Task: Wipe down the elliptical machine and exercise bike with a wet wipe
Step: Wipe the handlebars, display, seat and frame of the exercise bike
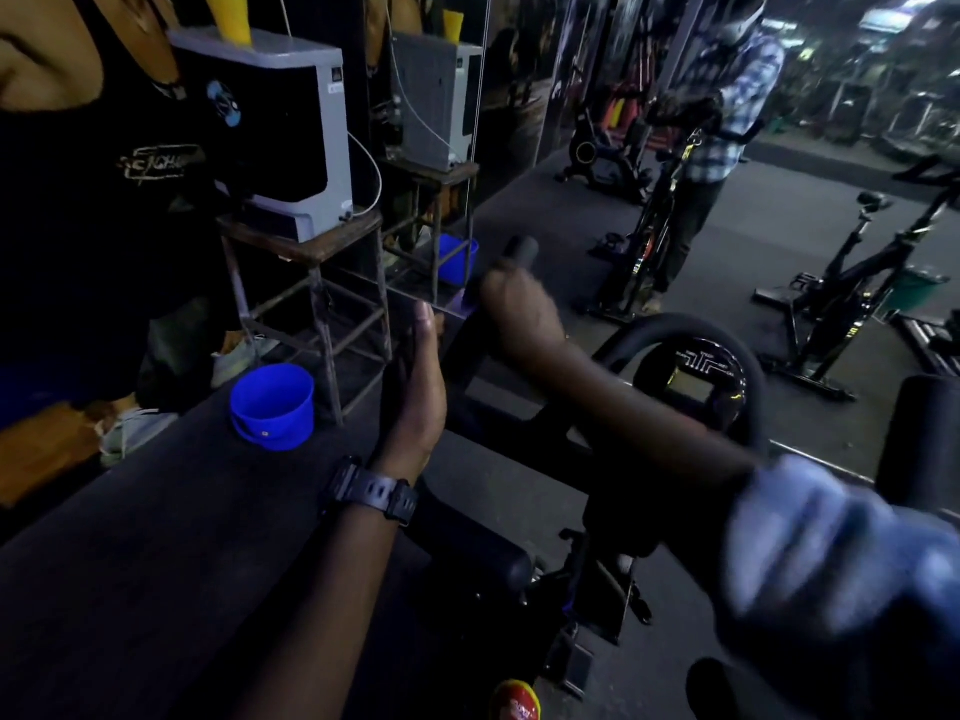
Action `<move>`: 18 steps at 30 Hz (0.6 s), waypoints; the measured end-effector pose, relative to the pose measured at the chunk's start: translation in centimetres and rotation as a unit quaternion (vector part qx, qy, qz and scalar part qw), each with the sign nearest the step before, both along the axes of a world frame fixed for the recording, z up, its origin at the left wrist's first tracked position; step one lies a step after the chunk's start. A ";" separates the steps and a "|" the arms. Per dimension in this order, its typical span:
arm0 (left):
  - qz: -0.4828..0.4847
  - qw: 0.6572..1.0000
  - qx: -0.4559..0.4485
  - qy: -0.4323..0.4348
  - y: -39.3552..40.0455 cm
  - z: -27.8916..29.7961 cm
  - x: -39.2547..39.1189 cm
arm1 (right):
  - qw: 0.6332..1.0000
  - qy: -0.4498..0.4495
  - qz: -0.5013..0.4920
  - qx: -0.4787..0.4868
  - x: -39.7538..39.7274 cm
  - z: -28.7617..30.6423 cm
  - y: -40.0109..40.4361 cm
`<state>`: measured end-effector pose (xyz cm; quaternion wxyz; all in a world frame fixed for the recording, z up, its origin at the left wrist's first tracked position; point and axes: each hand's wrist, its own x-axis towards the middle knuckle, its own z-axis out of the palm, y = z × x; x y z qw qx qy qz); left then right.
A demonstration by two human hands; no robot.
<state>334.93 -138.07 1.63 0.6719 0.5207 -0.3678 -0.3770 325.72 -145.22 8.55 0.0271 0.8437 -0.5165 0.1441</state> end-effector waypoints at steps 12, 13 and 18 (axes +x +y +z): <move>-0.023 0.999 0.001 -0.036 0.3 -0.2 -0.3 | 0.961 -0.242 -0.135 -0.006 -1.0 0.0 -3.8; -0.023 0.999 0.001 -0.040 0.3 -0.2 -0.3 | 0.973 -0.205 -0.105 -0.019 -0.9 -0.6 -2.7; -0.074 0.994 0.023 -0.074 -0.3 -1.1 0.1 | 0.995 -0.095 0.038 0.016 -0.2 -4.4 3.0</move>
